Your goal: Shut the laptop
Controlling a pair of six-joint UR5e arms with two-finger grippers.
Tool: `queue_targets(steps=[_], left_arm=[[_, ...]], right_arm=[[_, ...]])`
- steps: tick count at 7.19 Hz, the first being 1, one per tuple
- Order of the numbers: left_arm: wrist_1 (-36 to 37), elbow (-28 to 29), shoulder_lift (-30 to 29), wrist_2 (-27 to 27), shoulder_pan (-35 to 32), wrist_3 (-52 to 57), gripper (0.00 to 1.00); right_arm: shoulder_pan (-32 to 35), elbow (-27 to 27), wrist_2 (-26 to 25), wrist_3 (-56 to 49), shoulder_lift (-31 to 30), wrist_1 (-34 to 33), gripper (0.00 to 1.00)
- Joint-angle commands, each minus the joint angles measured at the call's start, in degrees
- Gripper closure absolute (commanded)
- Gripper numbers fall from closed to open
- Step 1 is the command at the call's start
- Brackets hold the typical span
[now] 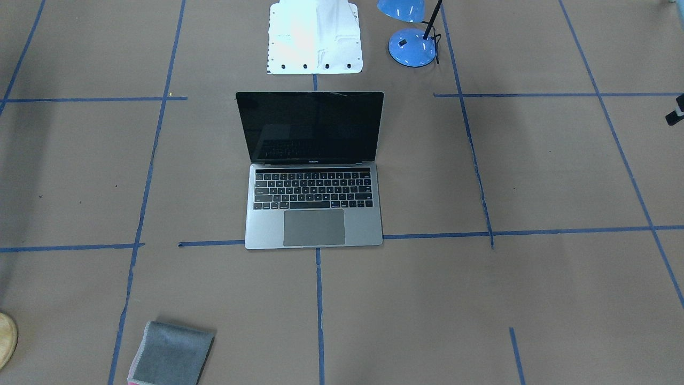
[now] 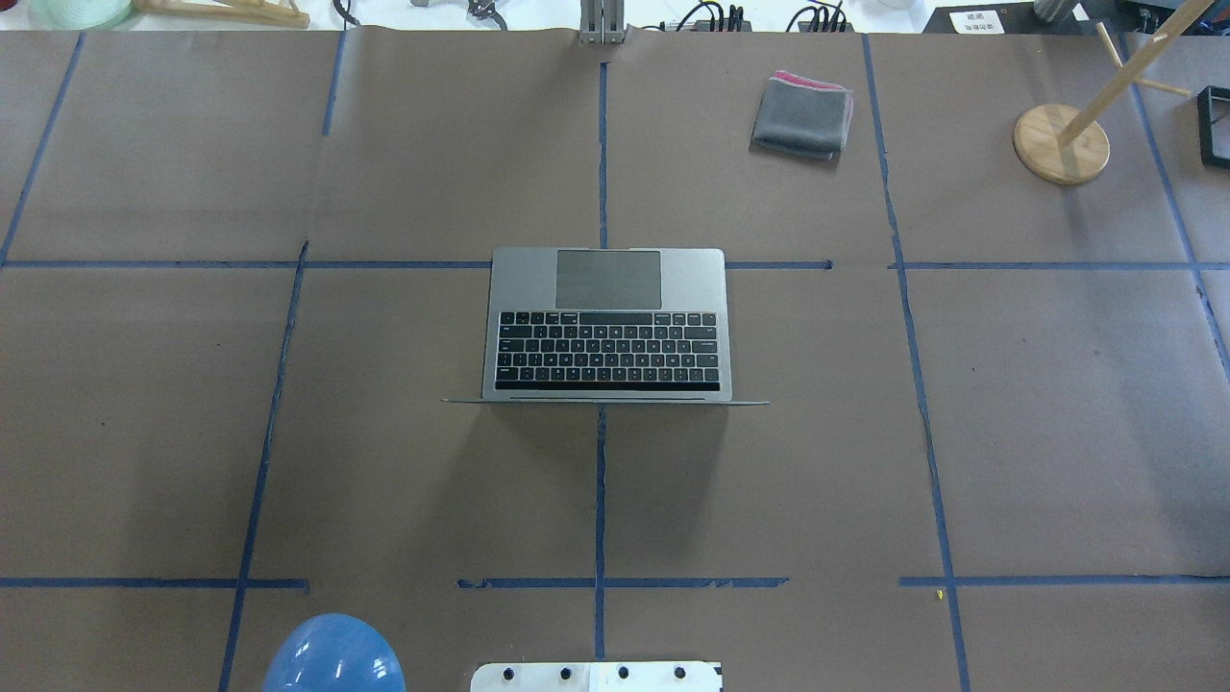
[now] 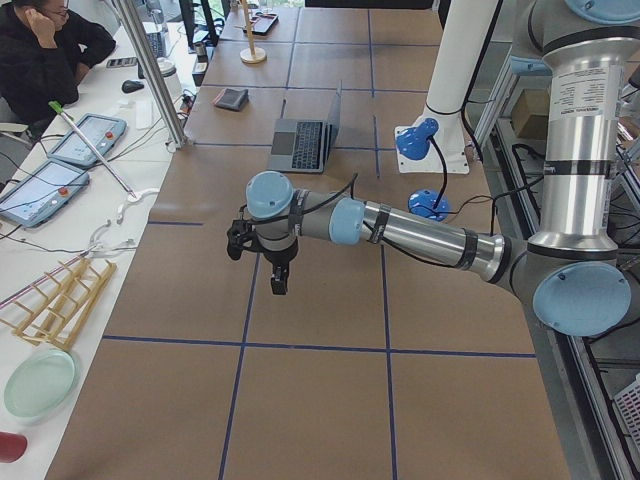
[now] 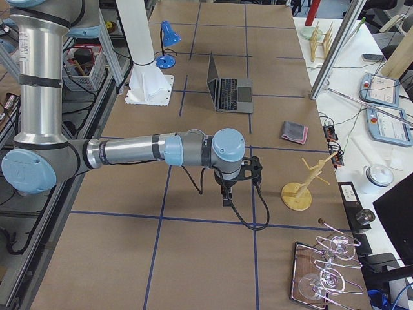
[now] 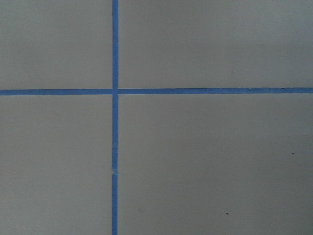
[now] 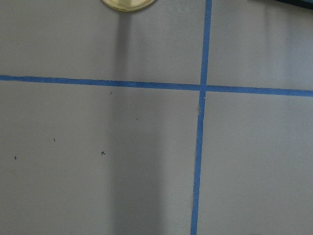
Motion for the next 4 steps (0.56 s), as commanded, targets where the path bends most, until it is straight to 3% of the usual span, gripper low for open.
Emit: queue_targets(steps=[1, 3, 4], left_arm=[[-2.63, -6.31, -0.25, 0.49, 10.73, -15.02, 0.00], [-17.25, -5.72, -0.51, 1.01, 17.86, -27.34, 0.01], [-23.51, -5.71, -0.51, 6.32, 22.68, -32.53, 0.02]], right_arm=[[-1.42, 3.23, 2.83, 4.72, 0.05, 0.17, 0.00], [-6.86, 7.37, 2.40, 15.45, 0.48, 2.43, 0.03], [-8.36, 7.38, 2.14, 20.62, 0.14, 8.11, 0.11]])
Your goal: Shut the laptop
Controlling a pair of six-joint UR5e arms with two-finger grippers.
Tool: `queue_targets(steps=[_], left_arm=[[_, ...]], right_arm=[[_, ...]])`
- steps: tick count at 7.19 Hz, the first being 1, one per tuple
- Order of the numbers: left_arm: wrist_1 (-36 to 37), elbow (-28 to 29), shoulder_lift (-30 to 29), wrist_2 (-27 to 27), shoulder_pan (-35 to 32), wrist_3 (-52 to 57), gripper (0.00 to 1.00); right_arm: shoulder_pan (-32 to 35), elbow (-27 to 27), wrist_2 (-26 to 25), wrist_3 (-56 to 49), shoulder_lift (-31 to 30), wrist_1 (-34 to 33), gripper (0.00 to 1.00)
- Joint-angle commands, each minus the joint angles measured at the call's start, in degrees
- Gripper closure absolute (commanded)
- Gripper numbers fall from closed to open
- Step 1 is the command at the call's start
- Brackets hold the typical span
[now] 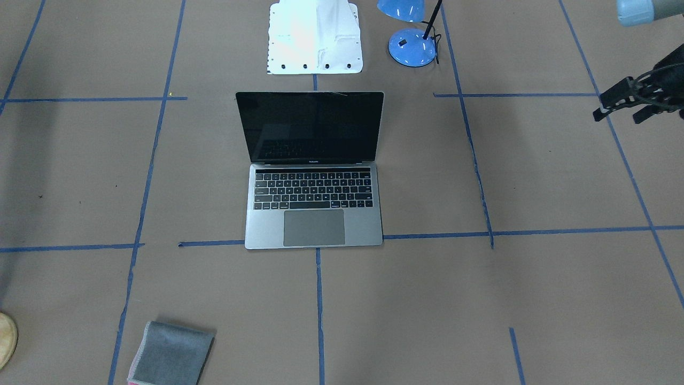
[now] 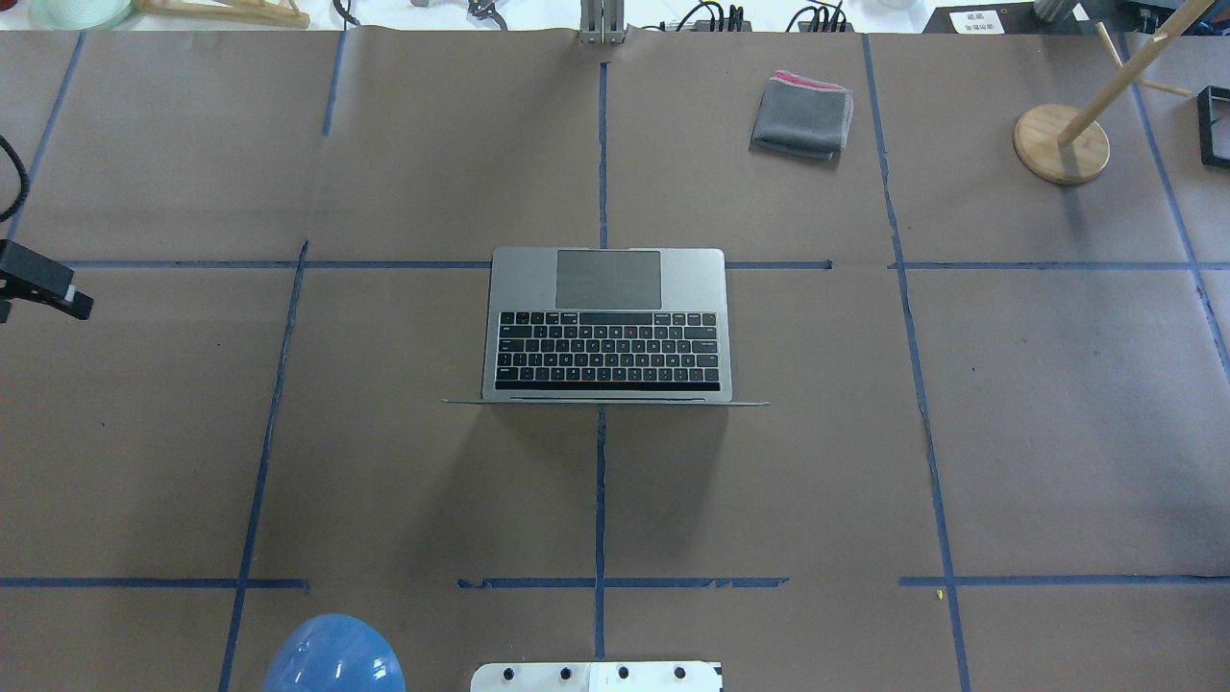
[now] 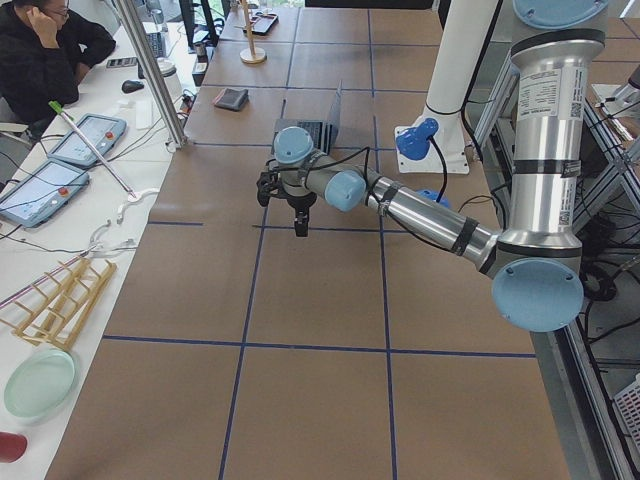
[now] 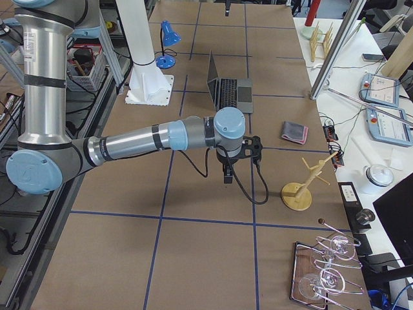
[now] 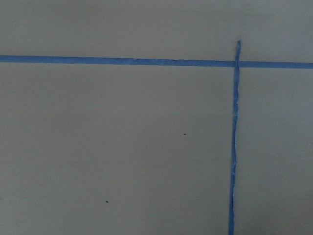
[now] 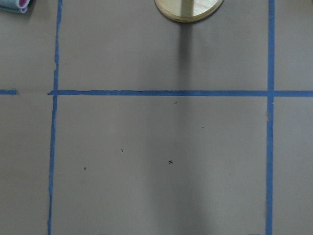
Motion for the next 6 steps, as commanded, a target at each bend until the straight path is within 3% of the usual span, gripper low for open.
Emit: queue_targets(steps=[1, 3, 4, 6], left_arm=[[-12.47, 0.31, -1.02, 8.72, 10.78, -12.83, 0.05], [-14.71, -0.21, -4.62, 13.24, 16.18, -18.77, 0.25], [-14.80, -0.57, -5.76, 14.56, 17.59, -18.95, 0.39], [-14.80, -1.79, -6.04, 16.49, 19.70, -19.04, 0.58]], right_arm=[[-3.66, 0.88, -2.02, 12.35, -0.49, 12.40, 0.20], [-10.58, 0.88, -4.22, 27.30, -1.88, 28.39, 0.44], [-16.45, 0.88, -9.98, 34.32, -2.25, 38.30, 0.55], [-26.05, 0.88, -16.50, 45.00, -2.95, 48.47, 0.57]])
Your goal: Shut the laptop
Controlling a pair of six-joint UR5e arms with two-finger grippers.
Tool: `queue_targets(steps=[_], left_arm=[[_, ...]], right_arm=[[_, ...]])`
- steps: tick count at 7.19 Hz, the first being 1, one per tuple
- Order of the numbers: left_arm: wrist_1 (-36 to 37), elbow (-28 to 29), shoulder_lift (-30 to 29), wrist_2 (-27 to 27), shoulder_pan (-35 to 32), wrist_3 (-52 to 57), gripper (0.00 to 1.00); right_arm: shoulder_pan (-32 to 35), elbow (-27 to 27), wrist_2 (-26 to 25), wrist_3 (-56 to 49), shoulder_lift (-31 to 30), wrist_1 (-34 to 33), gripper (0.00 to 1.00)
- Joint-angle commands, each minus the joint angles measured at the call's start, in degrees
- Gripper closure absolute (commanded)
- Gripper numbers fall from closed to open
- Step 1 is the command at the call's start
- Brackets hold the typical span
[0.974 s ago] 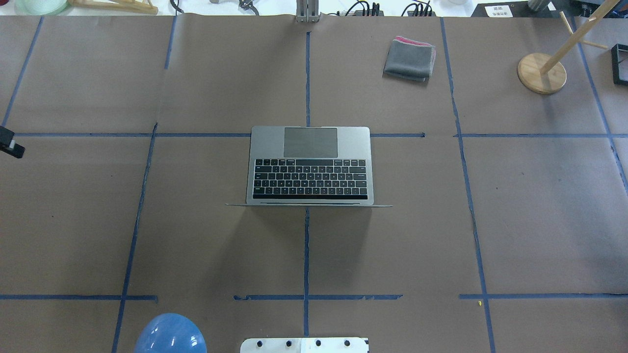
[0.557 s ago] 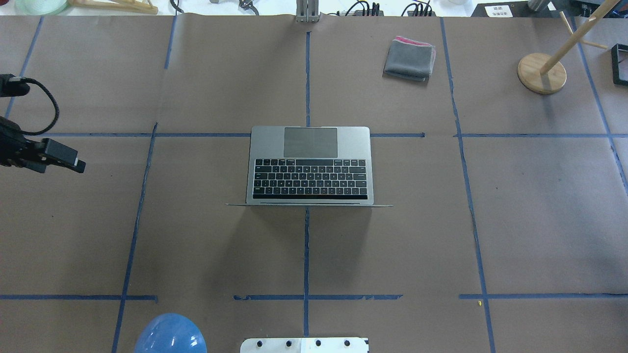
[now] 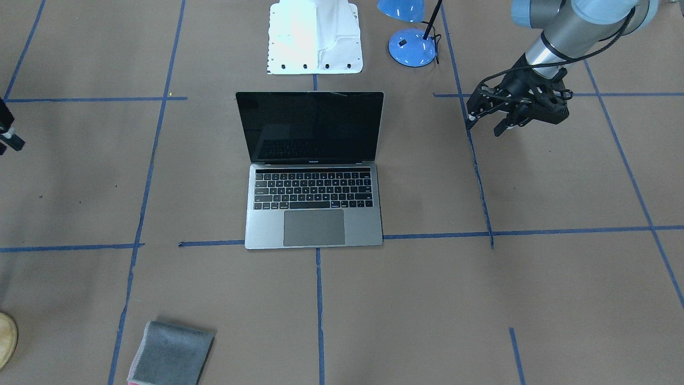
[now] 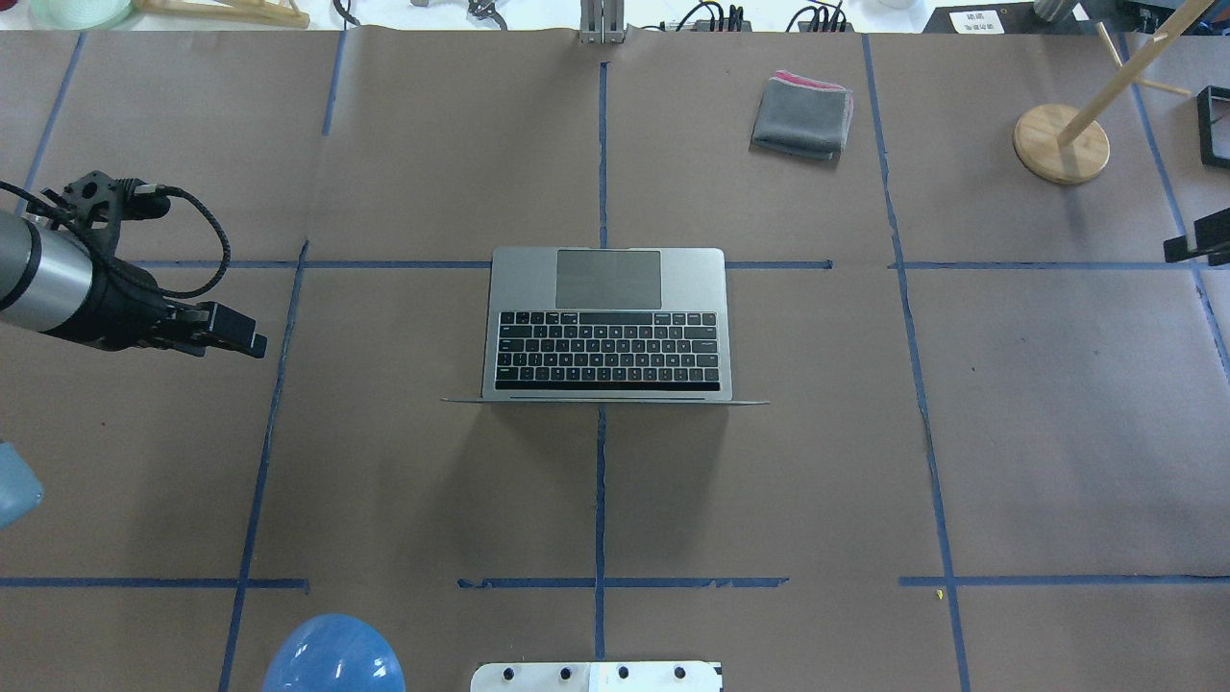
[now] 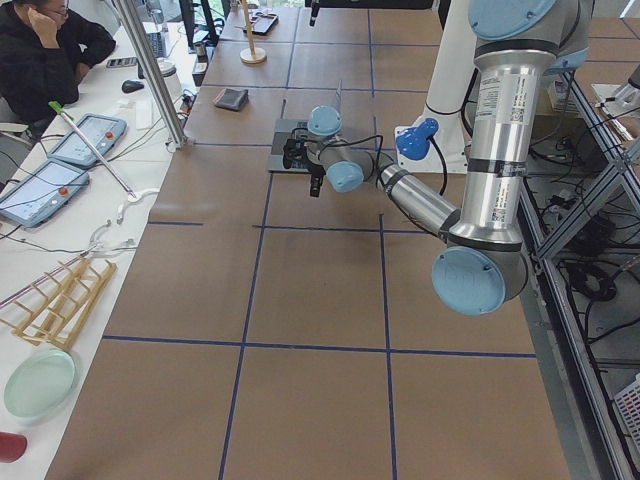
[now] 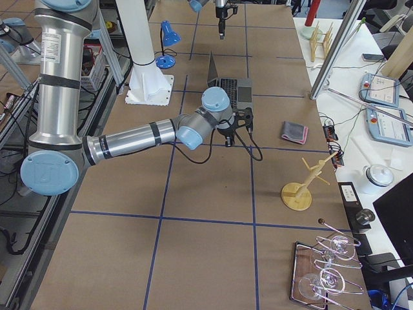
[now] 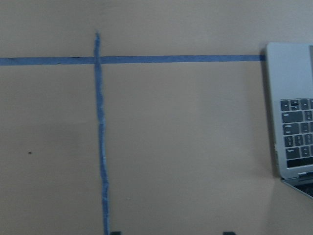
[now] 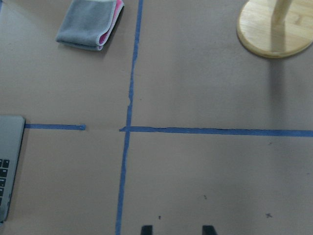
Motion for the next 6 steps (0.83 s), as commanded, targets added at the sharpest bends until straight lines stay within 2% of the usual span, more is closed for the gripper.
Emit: queue_targets(steps=[1, 3, 4, 5, 6], left_arm=[[-0.08, -1.78, -0.32, 1.70, 2.89, -0.43, 0.63], [0.01, -3.98, -0.14, 1.44, 4.66, -2.72, 0.67], [0.10, -4.69, -0.14, 1.27, 5.54, -2.81, 0.75], [0.19, -5.48, 0.12, 1.53, 7.11, -2.81, 0.82], [0.19, -5.48, 0.21, 1.53, 8.26, -2.81, 0.95]], right_arm=[[-9.01, 0.18, -5.32, 8.18, -0.93, 9.57, 0.67], [-15.43, 2.80, -6.38, 8.99, -0.94, 10.04, 0.87], [-18.68, 4.03, -6.56, 9.08, -0.59, 10.04, 0.97], [-22.10, 4.57, -8.82, 9.60, -0.15, 10.13, 0.99], [-25.88, 6.31, -12.50, 12.57, -0.06, 10.13, 1.00]])
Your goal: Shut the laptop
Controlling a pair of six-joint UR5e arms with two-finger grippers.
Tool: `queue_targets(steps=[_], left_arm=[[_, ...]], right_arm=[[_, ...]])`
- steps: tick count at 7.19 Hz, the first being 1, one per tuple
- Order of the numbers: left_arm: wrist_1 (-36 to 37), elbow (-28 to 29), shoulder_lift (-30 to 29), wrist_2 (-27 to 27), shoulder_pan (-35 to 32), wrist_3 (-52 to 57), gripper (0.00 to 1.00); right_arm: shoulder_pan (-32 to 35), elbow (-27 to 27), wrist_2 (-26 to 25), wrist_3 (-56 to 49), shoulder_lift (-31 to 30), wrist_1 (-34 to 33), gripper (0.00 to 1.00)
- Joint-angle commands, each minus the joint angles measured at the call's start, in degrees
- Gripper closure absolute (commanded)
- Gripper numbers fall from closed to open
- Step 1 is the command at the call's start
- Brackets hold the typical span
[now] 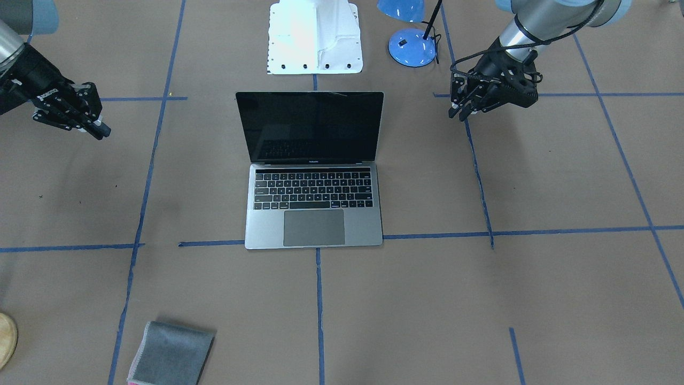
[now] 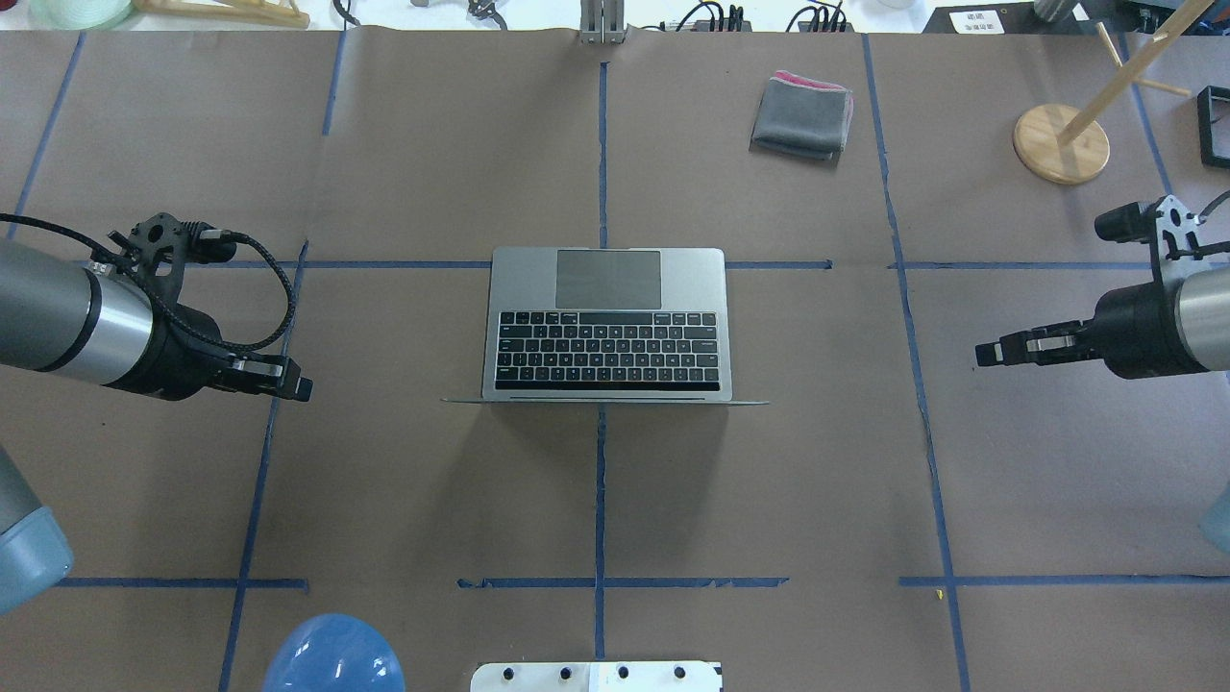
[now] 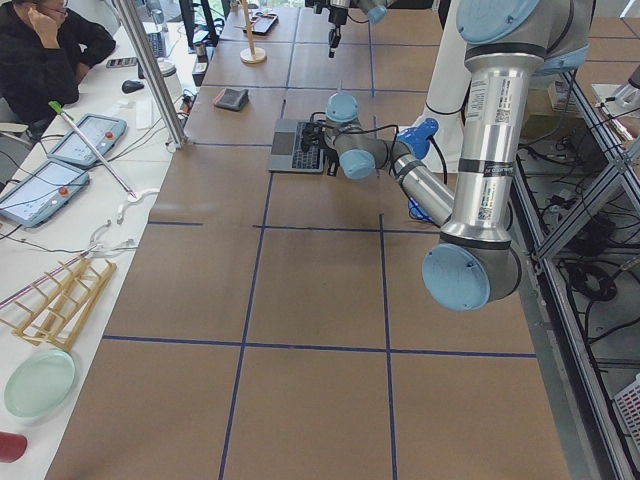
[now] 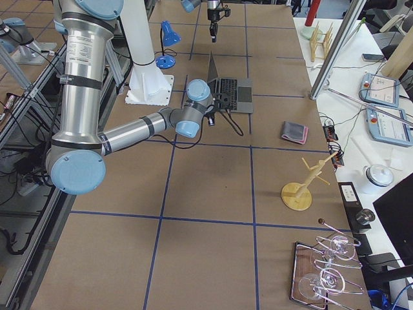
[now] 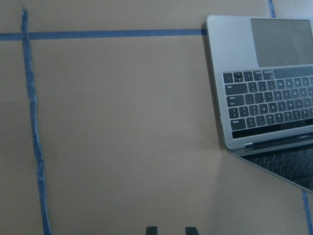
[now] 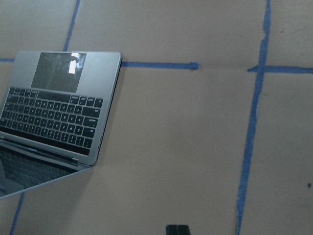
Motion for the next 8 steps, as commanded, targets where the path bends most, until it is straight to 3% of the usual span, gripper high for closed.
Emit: queue_targets(steps=[1, 2, 3, 5, 8], left_arm=[[0.04, -0.29, -0.37, 0.24, 3.49, -2.05, 1.00], [0.04, -0.29, -1.68, 0.59, 5.86, -3.28, 1.00], [0.04, -0.20, -3.09, 2.76, 6.58, -4.34, 1.00], [2.57, -0.03, -6.86, 6.72, 13.23, -6.28, 1.00], [11.11, 0.15, -13.90, 6.92, 14.75, -6.37, 1.00]], right_arm=[[-10.20, 3.26, -9.90, 6.62, 0.51, -0.03, 1.00], [-16.87, 3.63, -19.89, 7.71, 2.34, -0.03, 1.00], [-20.85, 3.54, -25.73, 7.72, 3.49, -0.38, 1.00], [-22.65, 3.10, -28.60, 7.72, 7.87, -3.96, 1.00], [-23.08, 2.93, -28.78, 8.24, 13.06, -8.90, 1.00]])
